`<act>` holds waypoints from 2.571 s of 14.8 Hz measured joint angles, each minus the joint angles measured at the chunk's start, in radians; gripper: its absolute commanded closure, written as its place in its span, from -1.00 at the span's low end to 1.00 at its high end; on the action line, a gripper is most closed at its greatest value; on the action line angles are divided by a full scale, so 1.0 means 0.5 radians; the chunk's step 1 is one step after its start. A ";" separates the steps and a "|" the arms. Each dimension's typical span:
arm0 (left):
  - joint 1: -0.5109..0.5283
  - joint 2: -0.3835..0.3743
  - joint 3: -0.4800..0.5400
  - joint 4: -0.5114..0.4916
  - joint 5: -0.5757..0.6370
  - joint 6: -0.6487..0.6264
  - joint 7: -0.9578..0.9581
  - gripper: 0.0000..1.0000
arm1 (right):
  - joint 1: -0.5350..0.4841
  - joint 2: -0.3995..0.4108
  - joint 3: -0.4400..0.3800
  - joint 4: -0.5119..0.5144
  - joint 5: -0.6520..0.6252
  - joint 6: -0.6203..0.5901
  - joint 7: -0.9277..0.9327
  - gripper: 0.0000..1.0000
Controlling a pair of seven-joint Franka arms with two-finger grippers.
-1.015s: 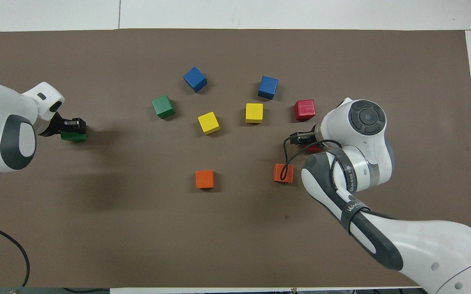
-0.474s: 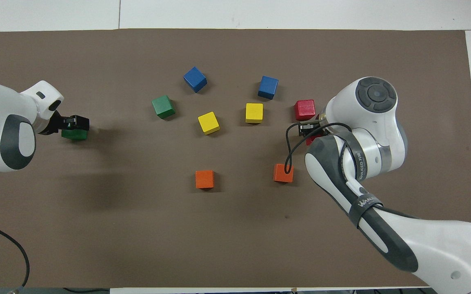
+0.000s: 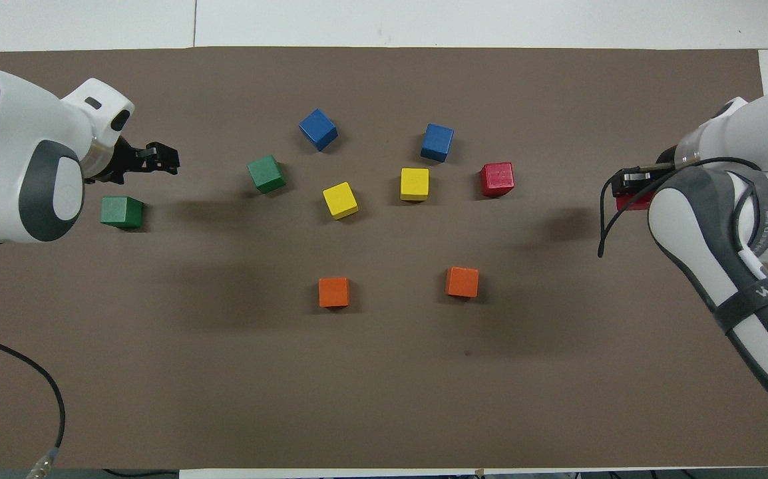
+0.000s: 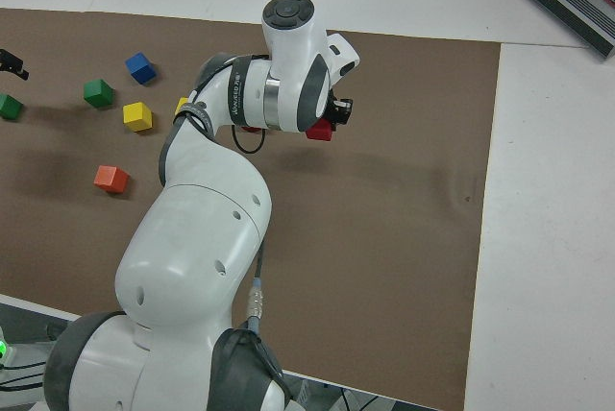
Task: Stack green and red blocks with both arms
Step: 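Grasp the second green with the left gripper while the right gripper releases red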
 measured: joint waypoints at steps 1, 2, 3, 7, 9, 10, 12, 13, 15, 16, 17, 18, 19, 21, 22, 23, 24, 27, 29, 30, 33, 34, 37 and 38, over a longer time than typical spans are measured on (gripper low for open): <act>-0.076 0.019 -0.001 0.046 0.000 -0.030 -0.108 -1.00 | -0.022 0.005 0.000 -0.030 0.000 0.047 -0.037 1.00; -0.145 0.041 -0.002 0.076 0.000 -0.051 -0.211 -1.00 | -0.028 0.012 0.000 -0.065 0.000 0.107 -0.053 1.00; -0.209 0.068 -0.003 0.109 0.000 -0.064 -0.323 -1.00 | -0.028 0.019 0.001 -0.097 -0.002 0.154 -0.060 1.00; -0.408 0.274 0.001 0.346 0.007 -0.118 -0.664 -1.00 | -0.034 0.052 0.001 -0.190 -0.003 0.280 -0.133 1.00; -0.422 0.337 0.007 0.388 0.016 -0.118 -0.743 -1.00 | -0.035 0.063 0.001 -0.234 -0.003 0.345 -0.158 1.00; -0.422 0.350 0.014 0.387 0.022 -0.110 -0.808 -1.00 | -0.035 0.065 0.001 -0.258 -0.003 0.376 -0.169 1.00; -0.424 0.364 0.018 0.373 0.039 -0.048 -0.930 -1.00 | -0.037 0.068 0.001 -0.298 -0.003 0.414 -0.205 1.00; -0.432 0.367 0.018 0.365 0.040 -0.022 -0.955 -1.00 | -0.039 0.069 0.000 -0.310 -0.003 0.415 -0.212 1.00; -0.442 0.369 0.018 0.360 0.065 0.011 -0.976 -1.00 | -0.050 0.070 -0.001 -0.329 -0.004 0.415 -0.226 1.00; -0.442 0.370 0.018 0.358 0.107 0.026 -0.979 -1.00 | -0.059 0.070 -0.001 -0.336 -0.004 0.415 -0.241 1.00; -0.443 0.372 0.018 0.351 0.142 0.042 -0.980 -1.00 | -0.069 0.069 -0.001 -0.342 -0.004 0.416 -0.247 1.00; -0.445 0.376 0.018 0.334 0.159 0.059 -0.980 -1.00 | -0.079 0.070 -0.001 -0.349 -0.004 0.416 -0.259 1.00; -0.449 0.378 0.018 0.303 0.163 0.096 -0.980 -1.00 | -0.088 0.070 -0.001 -0.357 -0.004 0.416 -0.275 1.00; -0.458 0.381 0.017 0.227 0.163 0.189 -0.982 -1.00 | -0.097 0.069 -0.001 -0.370 -0.004 0.416 -0.282 1.00; -0.460 0.382 0.016 0.199 0.164 0.218 -0.982 -1.00 | -0.097 0.070 -0.001 -0.379 -0.004 0.416 -0.282 1.00; -0.460 0.384 0.015 0.185 0.164 0.234 -0.982 -1.00 | -0.097 0.069 -0.001 -0.385 -0.004 0.416 -0.282 1.00; -0.460 0.384 0.014 0.182 0.164 0.241 -0.982 -1.00 | -0.097 0.070 -0.001 -0.391 -0.004 0.416 -0.282 1.00; -0.460 0.384 0.015 0.182 0.164 0.252 -0.982 -1.00 | -0.097 0.070 -0.001 -0.414 -0.004 0.453 -0.282 1.00; -0.460 0.384 0.015 0.181 0.164 0.254 -0.982 -1.00 | -0.097 0.070 -0.001 -0.424 -0.004 0.462 -0.282 1.00; -0.460 0.384 0.015 0.175 0.164 0.254 -0.983 -1.00 | -0.097 0.070 -0.001 -0.426 -0.004 0.463 -0.282 1.00; -0.460 0.384 0.015 0.159 0.164 0.254 -0.984 -1.00 | -0.097 0.071 -0.001 -0.437 -0.004 0.465 -0.282 1.00; -0.460 0.384 0.014 0.156 0.164 0.254 -0.984 -1.00 | -0.097 0.071 -0.001 -0.437 -0.004 0.465 -0.282 1.00; -0.461 0.384 0.013 0.144 0.164 0.264 -1.000 -1.00 | -0.097 0.071 -0.001 -0.437 -0.004 0.465 -0.282 -1.00; -0.464 0.384 0.011 0.141 0.164 0.270 -1.017 -1.00 | -0.098 0.071 -0.001 -0.437 -0.004 0.465 -0.282 -1.00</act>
